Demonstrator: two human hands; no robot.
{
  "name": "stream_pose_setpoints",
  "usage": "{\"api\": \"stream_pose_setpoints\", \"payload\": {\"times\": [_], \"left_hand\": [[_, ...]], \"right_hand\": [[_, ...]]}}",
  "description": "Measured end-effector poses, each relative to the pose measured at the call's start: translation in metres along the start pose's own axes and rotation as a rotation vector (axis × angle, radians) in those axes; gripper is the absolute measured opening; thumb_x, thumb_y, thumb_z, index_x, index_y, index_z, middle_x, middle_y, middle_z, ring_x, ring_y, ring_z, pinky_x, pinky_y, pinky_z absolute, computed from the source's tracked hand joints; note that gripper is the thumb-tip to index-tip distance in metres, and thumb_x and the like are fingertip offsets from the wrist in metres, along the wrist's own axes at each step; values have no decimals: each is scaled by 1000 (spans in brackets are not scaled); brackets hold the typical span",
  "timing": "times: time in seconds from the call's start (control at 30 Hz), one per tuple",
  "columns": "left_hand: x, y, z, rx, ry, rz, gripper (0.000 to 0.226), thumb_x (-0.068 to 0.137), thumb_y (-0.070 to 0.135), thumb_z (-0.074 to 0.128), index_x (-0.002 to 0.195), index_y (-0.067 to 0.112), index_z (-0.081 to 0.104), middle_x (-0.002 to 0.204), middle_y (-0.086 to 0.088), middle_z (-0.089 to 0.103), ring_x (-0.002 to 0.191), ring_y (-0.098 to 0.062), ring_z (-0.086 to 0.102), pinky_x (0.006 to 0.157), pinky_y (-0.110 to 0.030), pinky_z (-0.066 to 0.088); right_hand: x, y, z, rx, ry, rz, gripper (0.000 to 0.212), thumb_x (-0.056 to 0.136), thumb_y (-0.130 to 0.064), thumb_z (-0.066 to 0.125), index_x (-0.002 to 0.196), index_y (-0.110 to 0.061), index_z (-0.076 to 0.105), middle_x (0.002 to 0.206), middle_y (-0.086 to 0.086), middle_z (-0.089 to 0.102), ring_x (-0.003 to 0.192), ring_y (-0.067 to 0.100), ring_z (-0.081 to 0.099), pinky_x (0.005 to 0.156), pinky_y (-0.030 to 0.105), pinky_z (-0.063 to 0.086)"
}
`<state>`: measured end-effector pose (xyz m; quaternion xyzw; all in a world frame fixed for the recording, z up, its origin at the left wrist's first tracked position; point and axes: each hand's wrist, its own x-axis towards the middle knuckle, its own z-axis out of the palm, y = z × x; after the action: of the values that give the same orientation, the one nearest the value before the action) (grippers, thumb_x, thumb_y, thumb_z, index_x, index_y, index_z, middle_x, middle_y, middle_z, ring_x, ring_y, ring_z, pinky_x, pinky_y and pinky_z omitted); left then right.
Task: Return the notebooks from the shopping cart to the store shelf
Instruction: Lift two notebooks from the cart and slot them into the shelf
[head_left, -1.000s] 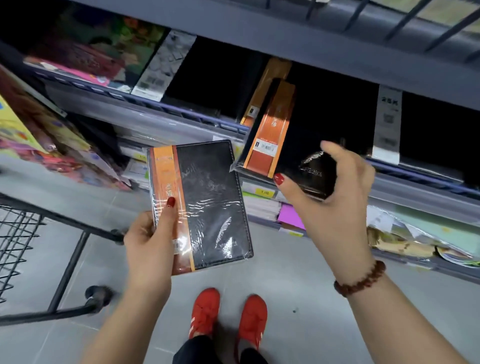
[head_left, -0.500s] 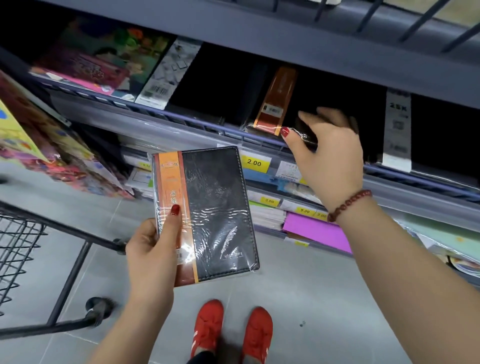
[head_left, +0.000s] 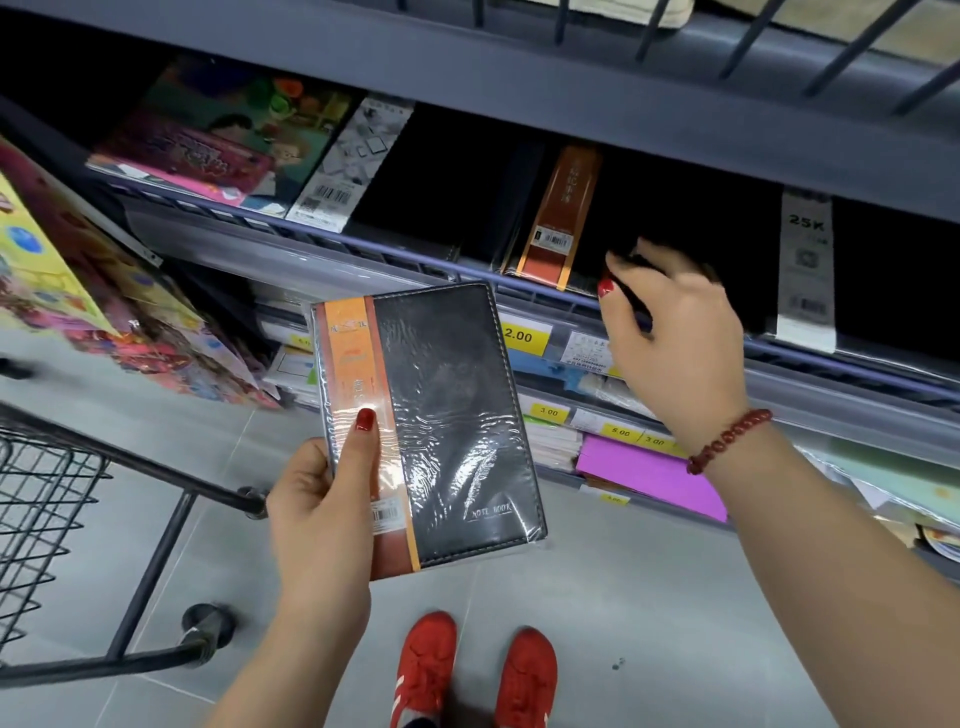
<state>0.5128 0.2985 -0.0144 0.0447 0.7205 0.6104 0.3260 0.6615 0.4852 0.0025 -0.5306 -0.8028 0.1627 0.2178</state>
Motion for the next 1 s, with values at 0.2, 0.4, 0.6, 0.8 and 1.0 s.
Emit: {"api": "stream_pose_setpoints", "payload": {"times": [0.2, 0.4, 0.6, 0.8, 1.0], "left_hand": [[-2, -2, -10, 4, 37, 31, 40, 85, 39, 63, 68, 7, 47, 66, -9, 36, 59, -20, 30, 54, -29, 26], [-6, 8, -11, -31, 19, 21, 30, 89, 37, 58, 66, 18, 52, 51, 10, 49, 48, -7, 41, 47, -20, 35], [4, 25, 19, -19, -151, 40, 27, 88, 36, 62, 82, 10, 57, 66, -8, 44, 55, -18, 41, 48, -23, 37], [-3, 36, 38, -99, -345, 118, 45, 78, 2, 67, 121, 14, 58, 95, 7, 68, 80, -3, 67, 66, -15, 51], [7, 51, 52, 105, -499, 317, 62, 75, -7, 69, 132, 9, 51, 102, 6, 73, 83, -5, 68, 78, -17, 53]], "right_hand": [[-47, -10, -13, 186, 34, -170, 29, 89, -20, 57, 115, -11, 64, 116, 3, 60, 112, 17, 52, 99, 12, 33], [-98, -38, 0, 754, -449, 158, 43, 80, -32, 72, 120, -28, 58, 99, -12, 67, 89, 3, 64, 83, 21, 50], [-84, -43, -5, 1101, -403, 315, 30, 89, 1, 57, 116, -12, 60, 99, 7, 74, 86, 20, 70, 77, 32, 57], [-56, -34, -19, 1118, -239, 394, 28, 94, -5, 50, 119, -10, 62, 107, 7, 72, 101, 20, 68, 89, 28, 53], [-37, -29, -45, 815, -250, 231, 25, 70, -24, 77, 80, -39, 60, 90, -12, 69, 84, -5, 65, 71, 10, 49]]}}
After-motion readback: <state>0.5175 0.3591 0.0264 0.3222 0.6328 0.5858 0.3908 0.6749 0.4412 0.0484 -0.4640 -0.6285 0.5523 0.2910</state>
